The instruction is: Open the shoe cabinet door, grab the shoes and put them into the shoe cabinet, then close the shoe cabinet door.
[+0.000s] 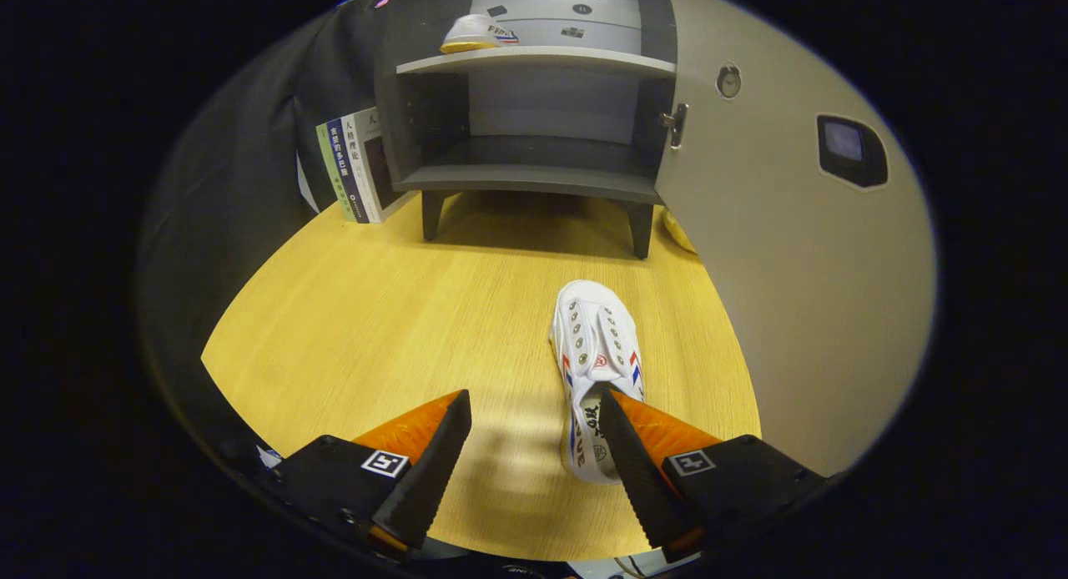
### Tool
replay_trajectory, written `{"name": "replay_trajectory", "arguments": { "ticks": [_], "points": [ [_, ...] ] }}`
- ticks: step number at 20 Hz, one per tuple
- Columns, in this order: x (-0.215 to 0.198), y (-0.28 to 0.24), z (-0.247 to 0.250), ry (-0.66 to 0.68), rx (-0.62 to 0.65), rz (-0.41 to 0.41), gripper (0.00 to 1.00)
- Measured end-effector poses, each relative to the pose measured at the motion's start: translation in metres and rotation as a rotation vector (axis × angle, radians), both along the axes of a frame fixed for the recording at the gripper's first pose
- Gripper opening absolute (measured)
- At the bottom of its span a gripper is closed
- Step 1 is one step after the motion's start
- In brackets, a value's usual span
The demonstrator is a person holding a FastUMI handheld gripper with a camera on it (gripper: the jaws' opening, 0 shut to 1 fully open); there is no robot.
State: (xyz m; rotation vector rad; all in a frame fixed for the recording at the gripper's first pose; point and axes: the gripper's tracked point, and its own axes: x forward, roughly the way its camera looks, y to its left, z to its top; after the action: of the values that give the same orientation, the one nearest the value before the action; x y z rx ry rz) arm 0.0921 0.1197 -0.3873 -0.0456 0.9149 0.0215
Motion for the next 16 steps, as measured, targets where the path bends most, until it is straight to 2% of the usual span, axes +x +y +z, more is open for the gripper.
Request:
{"name": "replay_trajectory", "arguments": {
  "ticks": [3,9,16],
  "points": [
    [-0.001,0.005,-0.021,0.039,0.037,-0.011,0.95],
    [0.018,-0.001,-0.054,0.041,-0.019,0.001,0.96],
    [0.055,-0.014,-0.069,-0.038,-0.090,-0.061,0.94]
  ]
}}
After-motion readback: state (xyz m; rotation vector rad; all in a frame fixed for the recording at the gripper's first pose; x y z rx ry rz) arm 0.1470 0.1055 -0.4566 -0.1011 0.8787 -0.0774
